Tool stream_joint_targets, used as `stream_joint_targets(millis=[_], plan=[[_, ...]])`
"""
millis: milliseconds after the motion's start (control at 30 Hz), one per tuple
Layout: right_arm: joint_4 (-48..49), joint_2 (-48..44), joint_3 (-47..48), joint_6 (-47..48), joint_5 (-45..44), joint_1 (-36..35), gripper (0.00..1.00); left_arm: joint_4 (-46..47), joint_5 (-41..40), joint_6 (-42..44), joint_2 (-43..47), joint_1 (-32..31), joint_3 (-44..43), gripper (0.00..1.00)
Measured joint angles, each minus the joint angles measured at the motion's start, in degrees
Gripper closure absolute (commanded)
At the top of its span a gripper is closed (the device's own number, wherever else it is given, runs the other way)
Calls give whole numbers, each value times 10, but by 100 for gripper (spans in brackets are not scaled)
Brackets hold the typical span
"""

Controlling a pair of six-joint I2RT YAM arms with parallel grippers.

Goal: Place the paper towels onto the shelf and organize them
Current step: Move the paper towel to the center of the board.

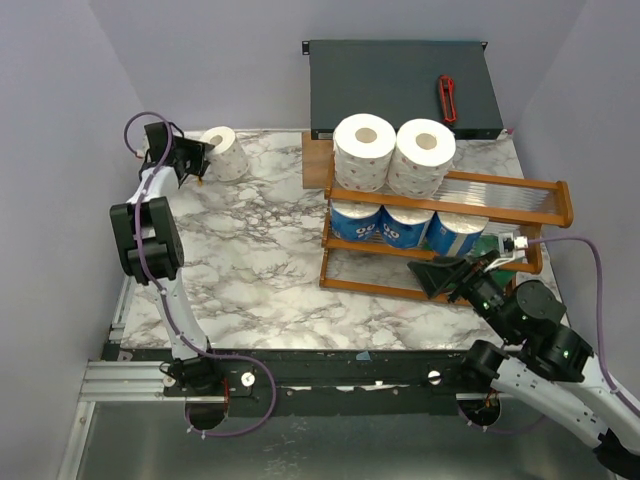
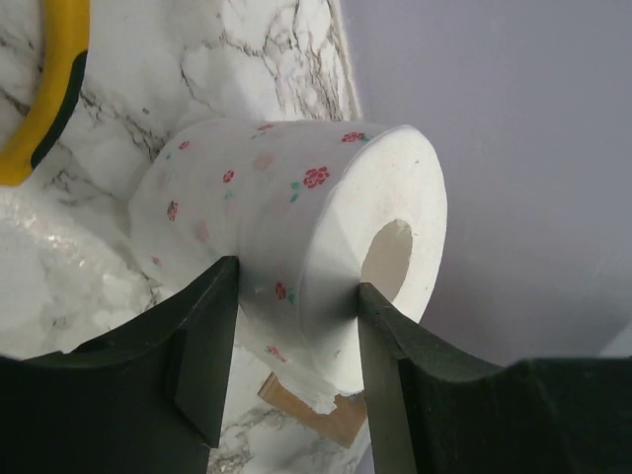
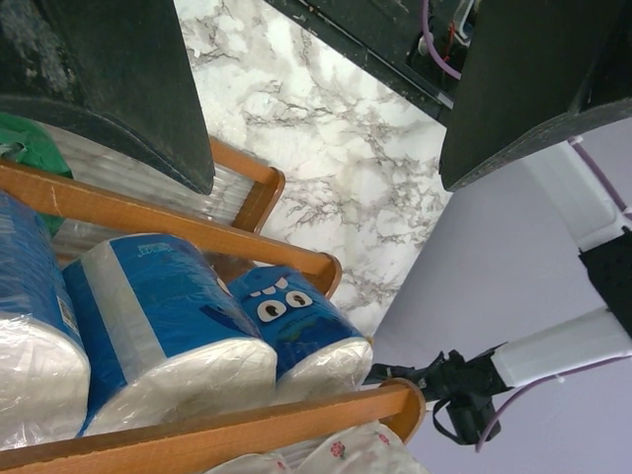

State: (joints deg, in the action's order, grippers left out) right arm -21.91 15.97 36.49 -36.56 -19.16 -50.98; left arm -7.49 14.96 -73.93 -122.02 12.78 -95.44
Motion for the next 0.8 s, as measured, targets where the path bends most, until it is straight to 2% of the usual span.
stream_joint_targets(millis=[433,633,800], plan=[[8,-45,-29,-13,16,0,1,63,33,10,245,-15,319,72],[9,-54,-29,-16,31,0,1,43,53,48,364,-46,455,72],[9,-54,-29,-18,45,0,1,11,55,82,471,-52,523,72]])
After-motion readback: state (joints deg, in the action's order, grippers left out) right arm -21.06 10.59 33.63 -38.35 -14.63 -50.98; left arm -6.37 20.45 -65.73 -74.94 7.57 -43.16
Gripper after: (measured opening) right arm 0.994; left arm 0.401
